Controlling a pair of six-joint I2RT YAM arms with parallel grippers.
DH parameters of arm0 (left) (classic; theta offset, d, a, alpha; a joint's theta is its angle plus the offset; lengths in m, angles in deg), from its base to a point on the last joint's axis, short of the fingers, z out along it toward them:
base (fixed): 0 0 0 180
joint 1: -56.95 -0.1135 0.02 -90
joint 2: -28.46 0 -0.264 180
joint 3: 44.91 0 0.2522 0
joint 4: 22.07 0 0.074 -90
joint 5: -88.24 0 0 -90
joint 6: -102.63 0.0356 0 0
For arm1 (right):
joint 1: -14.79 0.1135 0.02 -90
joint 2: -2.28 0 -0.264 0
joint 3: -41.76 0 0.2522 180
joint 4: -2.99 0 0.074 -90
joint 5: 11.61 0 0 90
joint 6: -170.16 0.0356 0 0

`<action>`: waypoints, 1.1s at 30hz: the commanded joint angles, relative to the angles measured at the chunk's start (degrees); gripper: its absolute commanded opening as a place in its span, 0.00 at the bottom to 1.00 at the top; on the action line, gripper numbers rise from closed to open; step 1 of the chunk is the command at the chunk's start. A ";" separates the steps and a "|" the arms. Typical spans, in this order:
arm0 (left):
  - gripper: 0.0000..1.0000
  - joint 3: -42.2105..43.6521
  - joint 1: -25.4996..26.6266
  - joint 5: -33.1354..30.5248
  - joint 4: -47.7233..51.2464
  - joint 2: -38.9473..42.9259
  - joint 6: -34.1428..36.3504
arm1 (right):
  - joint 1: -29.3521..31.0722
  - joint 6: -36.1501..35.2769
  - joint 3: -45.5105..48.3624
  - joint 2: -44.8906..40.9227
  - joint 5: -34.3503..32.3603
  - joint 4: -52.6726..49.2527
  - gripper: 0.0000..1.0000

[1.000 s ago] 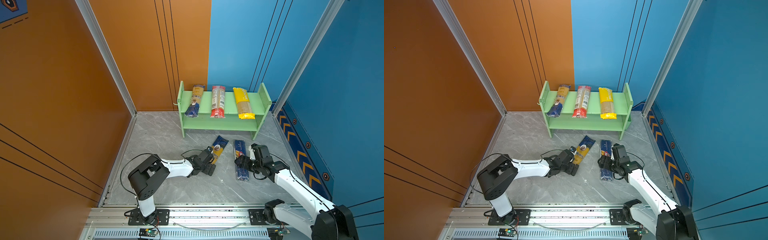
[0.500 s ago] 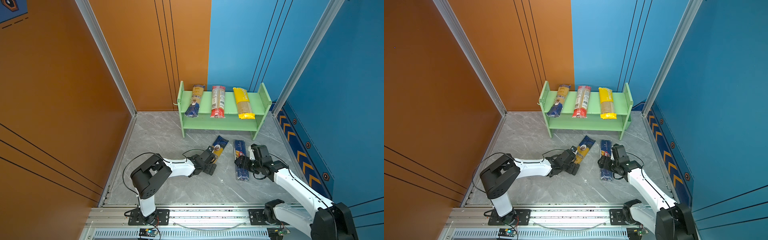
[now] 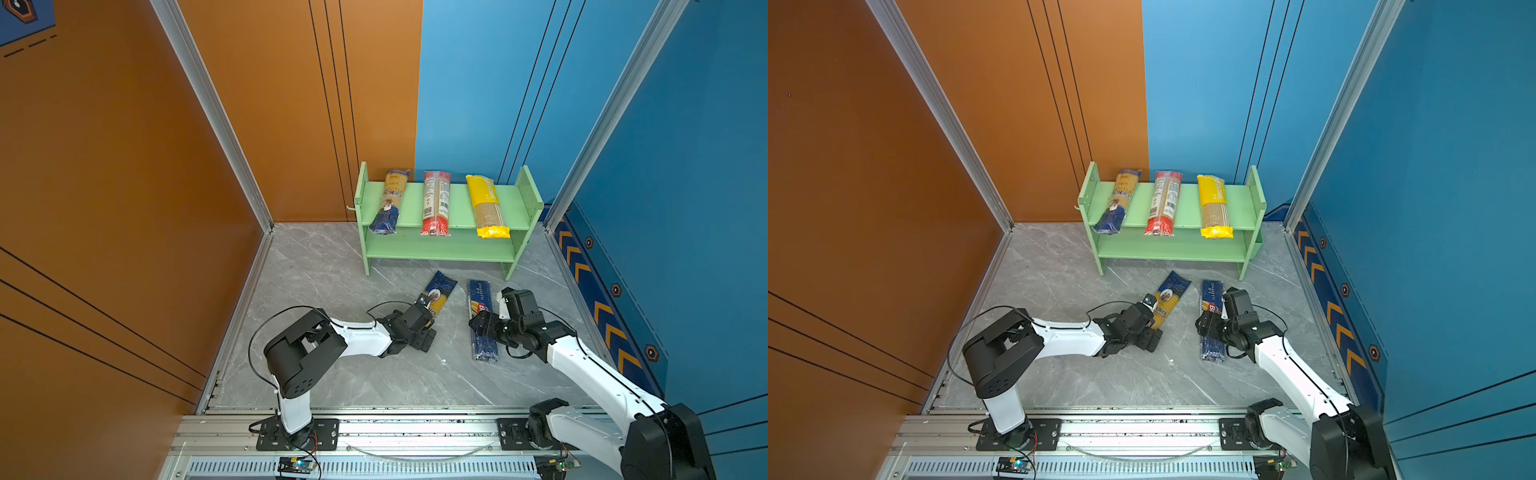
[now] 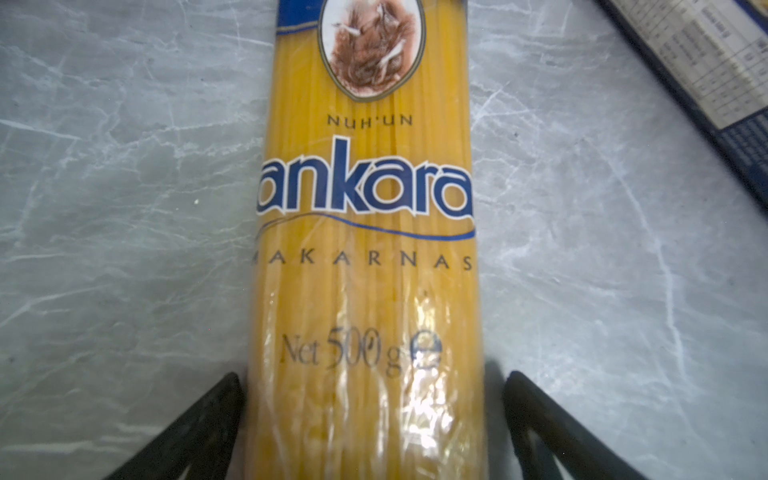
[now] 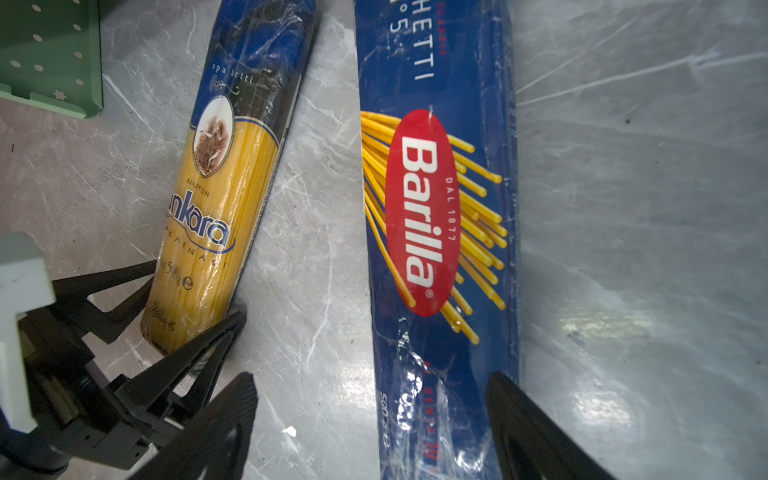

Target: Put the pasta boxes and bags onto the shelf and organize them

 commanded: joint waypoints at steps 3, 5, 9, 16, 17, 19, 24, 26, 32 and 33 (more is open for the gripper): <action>0.98 4.11 1.00 0.35 7.25 -4.29 1.04 | -0.23 -0.26 0.54 0.43 0.47 0.67 0.85; 0.98 4.55 0.94 0.74 6.51 -4.53 0.93 | -0.22 -0.25 0.64 0.43 0.47 0.62 0.85; 0.98 5.13 0.95 1.10 5.73 -5.02 0.66 | -0.18 -0.12 0.64 0.49 0.38 0.71 0.84; 0.98 5.65 1.02 0.86 5.59 -5.33 0.23 | -0.20 -0.03 0.64 0.78 0.38 0.92 0.84; 0.99 5.58 1.02 0.84 5.44 -5.29 0.25 | -0.19 -0.04 0.63 0.78 0.39 0.92 0.84; 0.99 5.75 1.02 1.06 5.31 -5.37 0.16 | -0.22 -0.03 0.64 0.71 0.38 1.00 0.84; 0.98 5.70 1.02 1.38 5.26 -5.51 -0.12 | -0.23 -0.03 0.64 0.78 0.26 1.09 0.84; 0.95 5.69 1.06 1.56 5.24 -5.64 -0.21 | -0.22 -0.03 0.64 0.82 0.28 1.18 0.84; 0.77 5.59 1.04 2.37 5.26 -5.99 -0.49 | -0.20 0.05 0.64 0.94 0.21 1.18 0.84; 0.75 5.59 1.02 2.34 5.21 -6.03 -0.57 | -0.17 0.00 0.63 0.87 0.12 1.15 0.84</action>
